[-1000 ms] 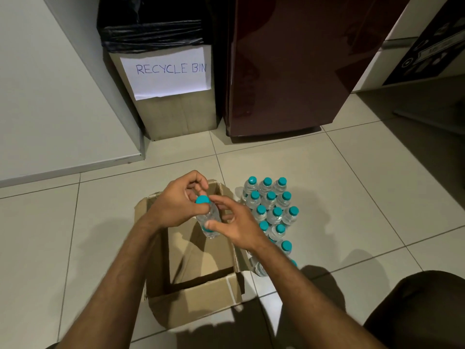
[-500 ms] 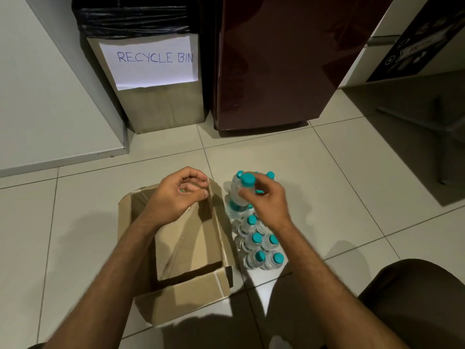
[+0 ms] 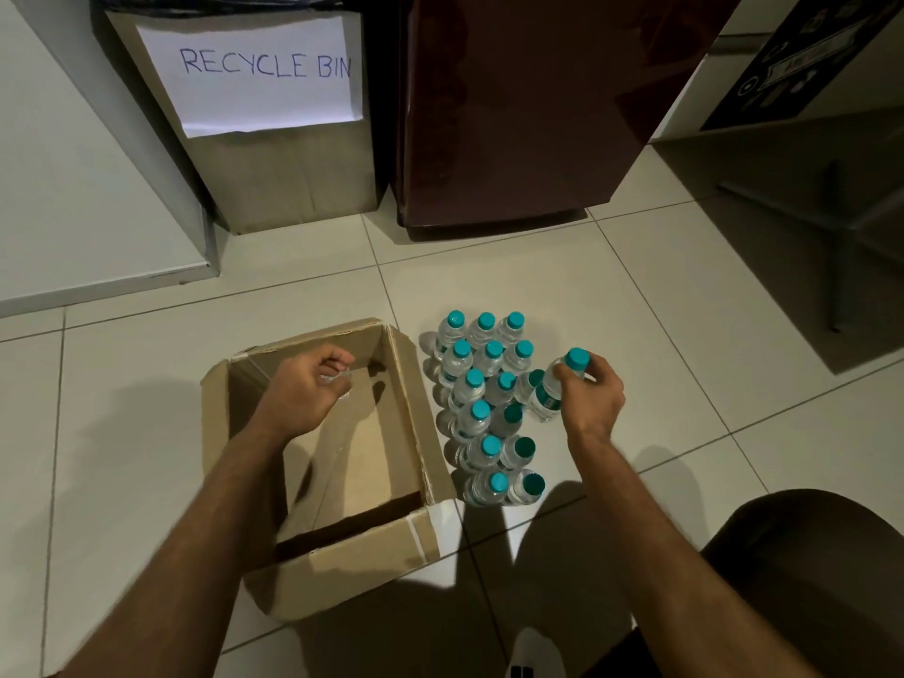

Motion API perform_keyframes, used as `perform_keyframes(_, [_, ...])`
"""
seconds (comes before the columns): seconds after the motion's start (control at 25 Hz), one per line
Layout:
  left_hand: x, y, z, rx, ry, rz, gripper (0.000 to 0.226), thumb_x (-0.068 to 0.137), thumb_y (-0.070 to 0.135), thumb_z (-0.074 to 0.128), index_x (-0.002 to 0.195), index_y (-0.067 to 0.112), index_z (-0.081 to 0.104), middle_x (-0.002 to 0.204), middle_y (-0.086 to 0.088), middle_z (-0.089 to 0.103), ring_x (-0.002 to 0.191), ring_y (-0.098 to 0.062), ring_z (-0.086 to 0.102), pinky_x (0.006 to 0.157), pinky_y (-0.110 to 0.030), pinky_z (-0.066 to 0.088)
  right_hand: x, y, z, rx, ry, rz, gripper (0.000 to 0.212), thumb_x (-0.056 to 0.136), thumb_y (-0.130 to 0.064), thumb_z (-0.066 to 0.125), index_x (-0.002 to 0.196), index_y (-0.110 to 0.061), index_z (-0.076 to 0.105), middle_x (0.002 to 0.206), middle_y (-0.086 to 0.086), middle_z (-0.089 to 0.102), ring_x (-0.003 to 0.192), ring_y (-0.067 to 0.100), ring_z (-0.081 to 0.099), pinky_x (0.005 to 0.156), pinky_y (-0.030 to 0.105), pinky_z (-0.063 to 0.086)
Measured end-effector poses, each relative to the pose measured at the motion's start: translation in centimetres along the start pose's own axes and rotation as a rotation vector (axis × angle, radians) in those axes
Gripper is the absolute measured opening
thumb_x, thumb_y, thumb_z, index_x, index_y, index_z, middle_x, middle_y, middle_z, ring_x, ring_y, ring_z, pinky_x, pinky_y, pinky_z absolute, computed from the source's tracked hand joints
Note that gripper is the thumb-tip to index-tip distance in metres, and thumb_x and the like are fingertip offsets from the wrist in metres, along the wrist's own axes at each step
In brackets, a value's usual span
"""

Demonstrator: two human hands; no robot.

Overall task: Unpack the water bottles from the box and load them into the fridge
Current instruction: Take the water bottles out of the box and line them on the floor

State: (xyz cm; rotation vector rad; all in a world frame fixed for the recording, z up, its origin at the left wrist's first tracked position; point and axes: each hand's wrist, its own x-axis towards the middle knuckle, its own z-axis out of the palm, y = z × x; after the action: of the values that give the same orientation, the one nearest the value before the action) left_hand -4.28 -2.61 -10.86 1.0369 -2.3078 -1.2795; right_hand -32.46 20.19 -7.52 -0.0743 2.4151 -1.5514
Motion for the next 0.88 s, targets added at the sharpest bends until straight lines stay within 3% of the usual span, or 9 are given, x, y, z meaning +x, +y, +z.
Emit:
perform_keyframes(0.12, [0.4, -1.1, 0.2, 0.059, 0.063, -0.042, 0.022, 0.086, 0.011, 0.075, 0.104, 0.022, 0.068, 0.098, 0.002, 0.071, 0.089, -0.015, 0.067, 0.083, -0.034, 0.056, 0.8, 3.2, 0.6, -0.085, -0.032, 0.079, 0.041, 0.088, -0.017, 0.072, 0.128, -0.015, 0.061, 0.125, 0.003, 0.064, 0.106, 0.02, 0.061, 0.095, 0.04, 0.055])
perform_keyframes(0.32, [0.7, -2.1, 0.7, 0.188, 0.115, -0.076, 0.037, 0.082, 0.001, 0.075, 0.117, 0.01, 0.067, 0.115, -0.008, 0.067, 0.104, -0.025, 0.062, 0.093, -0.035, 0.049, 0.8, 6.7, 1.2, -0.172, -0.097, 0.128, 0.035, 0.088, -0.017, 0.073, 0.121, -0.016, 0.061, 0.123, 0.004, 0.064, 0.106, 0.02, 0.061, 0.101, 0.042, 0.052])
perform_keyframes(0.4, [0.7, -2.3, 0.9, 0.218, 0.085, -0.098, 0.043, 0.08, 0.0, 0.075, 0.12, 0.008, 0.065, 0.117, -0.011, 0.064, 0.106, -0.03, 0.061, 0.096, -0.042, 0.05, 0.6, 7.4, 1.2, -0.186, -0.142, 0.135, 0.031, 0.089, -0.016, 0.072, 0.117, -0.015, 0.059, 0.119, 0.003, 0.064, 0.103, 0.02, 0.06, 0.096, 0.036, 0.052])
perform_keyframes(0.48, [0.9, -2.4, 1.2, 0.242, 0.049, -0.113, 0.049, 0.079, -0.001, 0.075, 0.125, 0.005, 0.062, 0.12, -0.013, 0.059, 0.11, -0.033, 0.059, 0.098, -0.041, 0.048, 0.3, 7.8, 1.1, -0.193, -0.169, 0.141, 0.029, 0.09, -0.016, 0.071, 0.116, -0.013, 0.058, 0.115, 0.003, 0.063, 0.101, 0.021, 0.059, 0.088, 0.031, 0.049])
perform_keyframes(0.68, [0.7, -2.5, 2.5, 0.303, -0.053, -0.195, 0.072, 0.085, 0.003, 0.072, 0.15, 0.005, 0.04, 0.16, -0.011, 0.028, 0.142, -0.029, 0.035, 0.116, -0.033, 0.029, -0.1, 7.8, 0.8, -0.227, -0.228, 0.139, 0.029, 0.092, -0.016, 0.069, 0.116, -0.012, 0.055, 0.113, 0.003, 0.061, 0.097, 0.021, 0.059, 0.081, 0.03, 0.045])
perform_keyframes(0.76, [0.5, -2.7, 2.8, 0.327, -0.059, -0.205, 0.073, 0.086, 0.004, 0.072, 0.151, 0.006, 0.037, 0.16, -0.011, 0.025, 0.14, -0.031, 0.037, 0.116, -0.036, 0.032, -0.1, 7.8, 0.5, -0.224, -0.255, 0.137, 0.03, 0.092, -0.016, 0.069, 0.118, -0.013, 0.054, 0.117, 0.003, 0.062, 0.099, 0.021, 0.06, 0.08, 0.03, 0.046])
perform_keyframes(0.88, [0.0, -2.6, 3.2, 0.344, 0.002, -0.199, 0.056, 0.089, 0.008, 0.07, 0.14, 0.007, 0.048, 0.142, -0.011, 0.038, 0.121, -0.034, 0.052, 0.107, -0.043, 0.046, -0.2, 7.4, 0.4, -0.237, -0.267, 0.132, 0.04, 0.093, -0.019, 0.068, 0.129, -0.017, 0.05, 0.133, 0.004, 0.057, 0.11, 0.022, 0.058, 0.089, 0.032, 0.049])
